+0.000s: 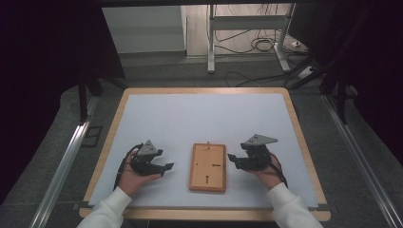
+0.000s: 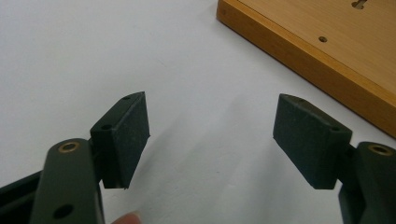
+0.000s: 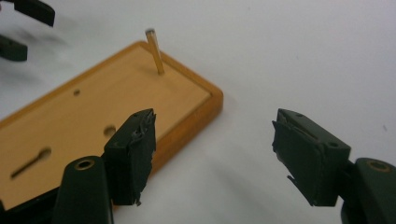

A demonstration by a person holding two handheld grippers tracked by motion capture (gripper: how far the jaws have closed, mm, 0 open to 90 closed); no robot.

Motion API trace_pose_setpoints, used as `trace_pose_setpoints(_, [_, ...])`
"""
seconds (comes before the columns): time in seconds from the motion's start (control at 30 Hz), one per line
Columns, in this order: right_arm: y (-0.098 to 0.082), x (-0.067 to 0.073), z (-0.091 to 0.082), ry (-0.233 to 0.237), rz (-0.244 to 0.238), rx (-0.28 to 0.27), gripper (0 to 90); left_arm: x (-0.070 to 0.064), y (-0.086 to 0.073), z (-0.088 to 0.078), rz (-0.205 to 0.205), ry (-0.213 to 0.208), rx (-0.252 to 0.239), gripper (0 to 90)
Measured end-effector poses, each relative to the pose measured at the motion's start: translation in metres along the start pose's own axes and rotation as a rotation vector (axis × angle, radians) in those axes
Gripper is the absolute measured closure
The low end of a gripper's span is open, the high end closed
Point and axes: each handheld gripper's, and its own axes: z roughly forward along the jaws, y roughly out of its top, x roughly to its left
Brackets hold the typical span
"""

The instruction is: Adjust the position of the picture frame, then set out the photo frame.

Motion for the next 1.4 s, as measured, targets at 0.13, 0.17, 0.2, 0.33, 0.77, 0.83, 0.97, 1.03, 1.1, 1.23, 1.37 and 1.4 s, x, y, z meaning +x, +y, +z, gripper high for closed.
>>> trace_pose_setpoints(0.13, [-0.013, 0.0, -0.013, 0.003, -0.004, -0.002, 27.5, 0.0, 0.0, 0.0, 0.005, 0.001, -0.002, 26.4])
trace_pose_setpoints(0.17, [-0.018, 0.0, -0.018, -0.001, -0.006, -0.001, 27.2, 0.0, 0.0, 0.0, 0.006, 0.001, -0.003, 26.4])
trace_pose_setpoints(0.2, [-0.025, 0.0, -0.026, -0.01, -0.006, 0.004, 26.3, 0.0, 0.0, 0.0, 0.006, 0.002, -0.003, 26.4])
trace_pose_setpoints(0.33, [-0.04, -0.003, -0.041, -0.029, 0.011, 0.009, 25.9, -0.001, 0.0, 0.001, 0.007, 0.004, 0.0, 26.4])
trace_pose_setpoints(0.77, [-0.054, -0.001, -0.056, -0.032, 0.016, 0.004, 25.9, -0.001, 0.0, 0.002, 0.012, 0.011, 0.001, 26.4])
trace_pose_setpoints(0.83, [-0.054, 0.0, -0.055, -0.031, 0.014, 0.01, 25.9, -0.001, 0.0, 0.002, 0.011, 0.011, 0.0, 26.5])
trace_pose_setpoints(0.97, [-0.054, 0.001, -0.053, -0.039, 0.004, 0.024, 25.8, -0.001, 0.0, 0.001, 0.011, 0.014, -0.003, 26.5])
trace_pose_setpoints(1.03, [-0.054, 0.001, -0.054, -0.044, 0.007, 0.018, 25.8, -0.001, 0.0, 0.0, 0.013, 0.017, -0.008, 26.5])
trace_pose_setpoints(1.1, [-0.053, 0.001, -0.055, -0.046, 0.009, 0.014, 25.5, -0.001, 0.002, -0.001, 0.011, 0.017, -0.017, 26.5])
trace_pose_setpoints(1.23, [-0.053, 0.001, -0.055, -0.045, 0.007, 0.013, 25.5, -0.003, 0.005, -0.002, 0.025, 0.018, -0.018, 26.5])
trace_pose_setpoints(1.37, [-0.053, 0.001, -0.054, -0.046, 0.002, 0.017, 25.5, -0.008, 0.012, -0.003, 0.05, -0.004, -0.029, 27.2])
trace_pose_setpoints(1.4, [-0.053, 0.001, -0.054, -0.046, 0.002, 0.017, 25.5, -0.009, 0.014, -0.003, 0.055, -0.007, -0.031, 27.2])
